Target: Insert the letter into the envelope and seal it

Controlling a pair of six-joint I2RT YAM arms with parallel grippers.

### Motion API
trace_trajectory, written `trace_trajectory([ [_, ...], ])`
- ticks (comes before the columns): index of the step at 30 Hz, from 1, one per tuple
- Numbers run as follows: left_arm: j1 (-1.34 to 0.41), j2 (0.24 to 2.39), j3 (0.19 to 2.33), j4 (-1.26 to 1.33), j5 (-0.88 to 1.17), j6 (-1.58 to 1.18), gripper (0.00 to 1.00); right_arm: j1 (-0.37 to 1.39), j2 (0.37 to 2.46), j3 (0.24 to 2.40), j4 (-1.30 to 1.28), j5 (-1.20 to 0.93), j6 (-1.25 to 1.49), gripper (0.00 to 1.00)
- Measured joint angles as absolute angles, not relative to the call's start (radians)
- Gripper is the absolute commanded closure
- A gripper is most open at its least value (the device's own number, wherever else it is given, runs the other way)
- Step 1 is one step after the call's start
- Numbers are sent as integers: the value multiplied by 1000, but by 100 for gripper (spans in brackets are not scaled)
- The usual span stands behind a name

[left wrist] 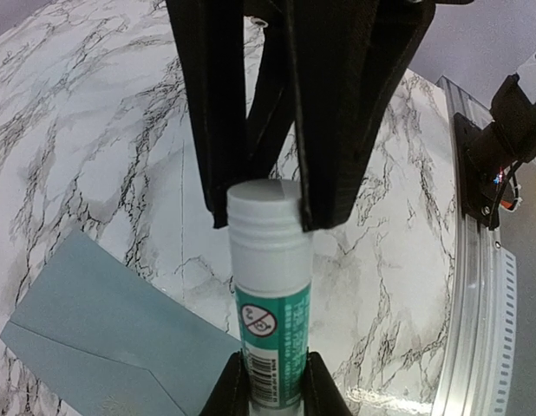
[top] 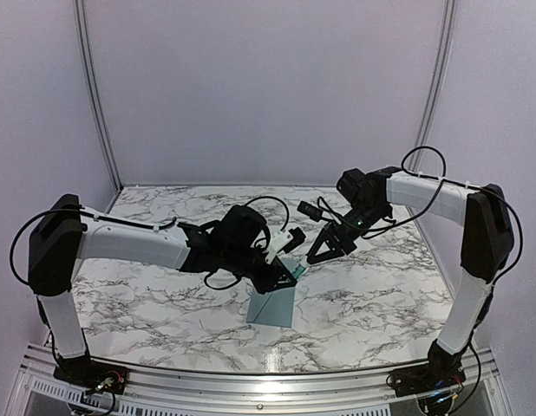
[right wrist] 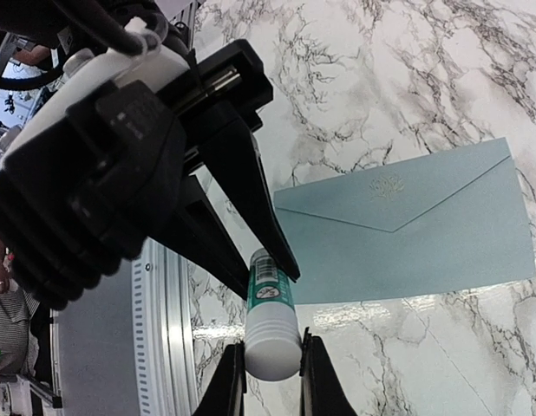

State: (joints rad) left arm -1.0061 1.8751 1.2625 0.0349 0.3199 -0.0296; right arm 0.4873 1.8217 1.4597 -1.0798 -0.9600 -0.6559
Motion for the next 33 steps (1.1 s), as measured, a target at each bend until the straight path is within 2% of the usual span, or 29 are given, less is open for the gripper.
trace_trajectory([
  [8, -1036, 1939, 1263, 69, 282, -131, 100, 509, 1847, 1417, -1021, -912, -593, 90],
  [13, -1045, 1967, 1256, 119, 249, -176, 100, 507, 1864, 1438, -1033, -873, -575, 75],
  [15, -1044, 1967, 1246, 192, 244, -186, 100, 495, 1855, 1467, -1046, -862, -575, 62],
  [17, -1041, 1956, 1239, 266, 243, -193, 100, 471, 1835, 1502, -1060, -859, -577, 44],
  [18, -1039, 1944, 1229, 303, 244, -196, 100, 458, 1818, 1522, -1068, -857, -583, 32],
  [19, -1039, 1929, 1218, 333, 246, -199, 100, 442, 1796, 1541, -1076, -854, -588, 7],
  [20, -1038, 1914, 1205, 357, 250, -200, 100, 422, 1765, 1563, -1081, -849, -596, 2],
  [25, -1037, 1877, 1169, 407, 285, -200, 100, 377, 1599, 1629, -1057, -802, -606, 1],
  [30, -1037, 1876, 1169, 417, 342, -199, 100, 366, 1447, 1563, -905, -776, -548, 3],
  [33, -1037, 1871, 1169, 422, 381, -200, 100, 348, 1439, 1502, -868, -861, -550, 20],
])
